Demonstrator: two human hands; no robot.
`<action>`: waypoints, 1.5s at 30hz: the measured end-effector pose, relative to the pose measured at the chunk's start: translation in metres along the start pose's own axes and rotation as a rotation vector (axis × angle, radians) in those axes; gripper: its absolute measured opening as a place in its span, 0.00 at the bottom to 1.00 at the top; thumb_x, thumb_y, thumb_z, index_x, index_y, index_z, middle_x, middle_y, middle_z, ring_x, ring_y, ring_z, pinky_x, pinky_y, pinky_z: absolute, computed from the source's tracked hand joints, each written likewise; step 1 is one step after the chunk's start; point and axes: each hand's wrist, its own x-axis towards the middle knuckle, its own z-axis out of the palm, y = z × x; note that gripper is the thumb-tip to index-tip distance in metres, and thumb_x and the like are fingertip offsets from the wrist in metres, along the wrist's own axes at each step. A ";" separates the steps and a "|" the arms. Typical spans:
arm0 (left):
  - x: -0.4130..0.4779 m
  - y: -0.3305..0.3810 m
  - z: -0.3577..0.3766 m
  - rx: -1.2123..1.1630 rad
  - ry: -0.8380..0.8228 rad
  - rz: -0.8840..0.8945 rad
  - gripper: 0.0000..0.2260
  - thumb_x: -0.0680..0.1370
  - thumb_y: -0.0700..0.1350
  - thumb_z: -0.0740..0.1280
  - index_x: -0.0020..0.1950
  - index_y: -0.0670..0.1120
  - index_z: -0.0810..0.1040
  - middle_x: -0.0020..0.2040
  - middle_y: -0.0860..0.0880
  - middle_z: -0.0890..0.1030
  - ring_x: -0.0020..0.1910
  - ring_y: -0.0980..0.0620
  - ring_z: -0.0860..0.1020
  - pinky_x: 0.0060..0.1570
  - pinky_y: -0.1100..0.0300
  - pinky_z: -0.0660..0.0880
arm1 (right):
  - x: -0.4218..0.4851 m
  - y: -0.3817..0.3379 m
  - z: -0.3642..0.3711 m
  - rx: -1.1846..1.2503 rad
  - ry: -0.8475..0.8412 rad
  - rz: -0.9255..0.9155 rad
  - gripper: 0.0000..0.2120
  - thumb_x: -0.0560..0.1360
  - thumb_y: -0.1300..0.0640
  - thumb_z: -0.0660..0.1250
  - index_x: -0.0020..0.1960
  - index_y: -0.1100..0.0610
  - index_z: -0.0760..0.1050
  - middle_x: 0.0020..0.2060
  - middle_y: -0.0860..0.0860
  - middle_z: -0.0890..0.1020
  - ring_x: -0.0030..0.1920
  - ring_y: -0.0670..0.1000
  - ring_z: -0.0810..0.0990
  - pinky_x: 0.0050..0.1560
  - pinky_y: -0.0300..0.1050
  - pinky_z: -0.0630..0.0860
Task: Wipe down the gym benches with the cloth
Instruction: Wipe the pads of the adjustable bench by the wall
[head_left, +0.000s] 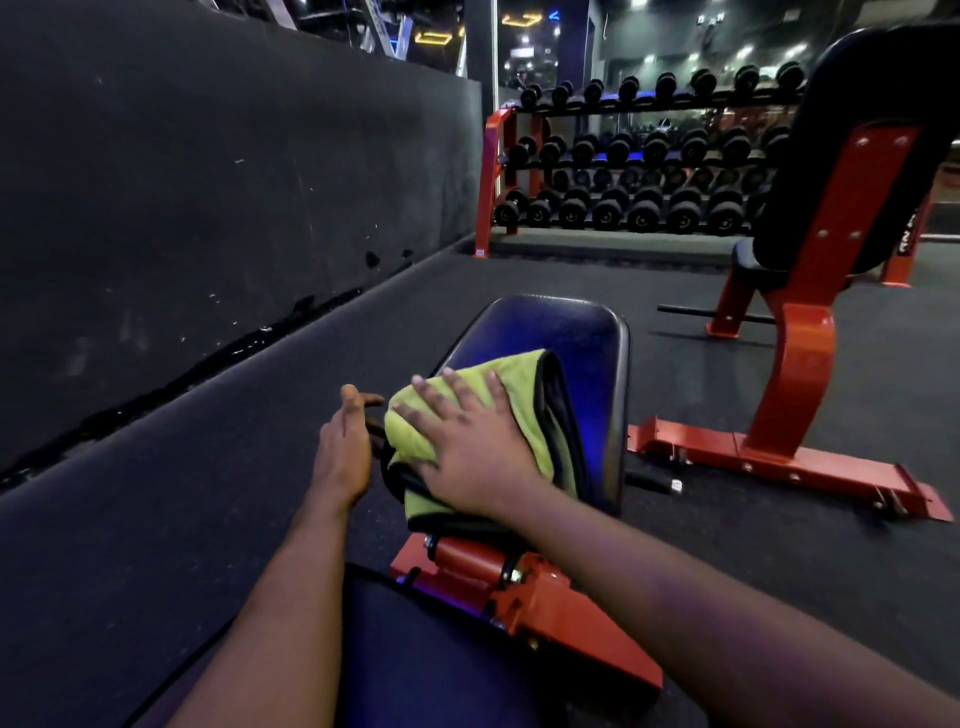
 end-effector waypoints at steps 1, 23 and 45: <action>-0.001 0.000 0.001 -0.001 -0.026 -0.005 0.34 0.72 0.76 0.43 0.49 0.59 0.81 0.47 0.45 0.84 0.49 0.44 0.81 0.56 0.39 0.76 | -0.015 -0.001 0.003 0.003 0.034 0.014 0.31 0.76 0.38 0.53 0.78 0.41 0.56 0.80 0.48 0.55 0.80 0.55 0.50 0.74 0.68 0.42; -0.012 0.004 0.016 0.209 -0.297 -0.069 0.39 0.69 0.78 0.40 0.70 0.60 0.66 0.69 0.43 0.73 0.71 0.42 0.66 0.71 0.39 0.61 | -0.088 0.052 -0.008 0.835 0.403 1.187 0.34 0.78 0.33 0.56 0.78 0.47 0.55 0.63 0.63 0.77 0.62 0.67 0.75 0.60 0.57 0.71; -0.016 0.013 0.013 0.152 -0.344 -0.041 0.27 0.75 0.72 0.43 0.61 0.62 0.72 0.67 0.45 0.73 0.68 0.45 0.70 0.68 0.41 0.66 | -0.045 0.089 -0.029 0.597 0.253 1.187 0.35 0.80 0.36 0.54 0.77 0.60 0.55 0.63 0.64 0.77 0.64 0.66 0.74 0.61 0.57 0.70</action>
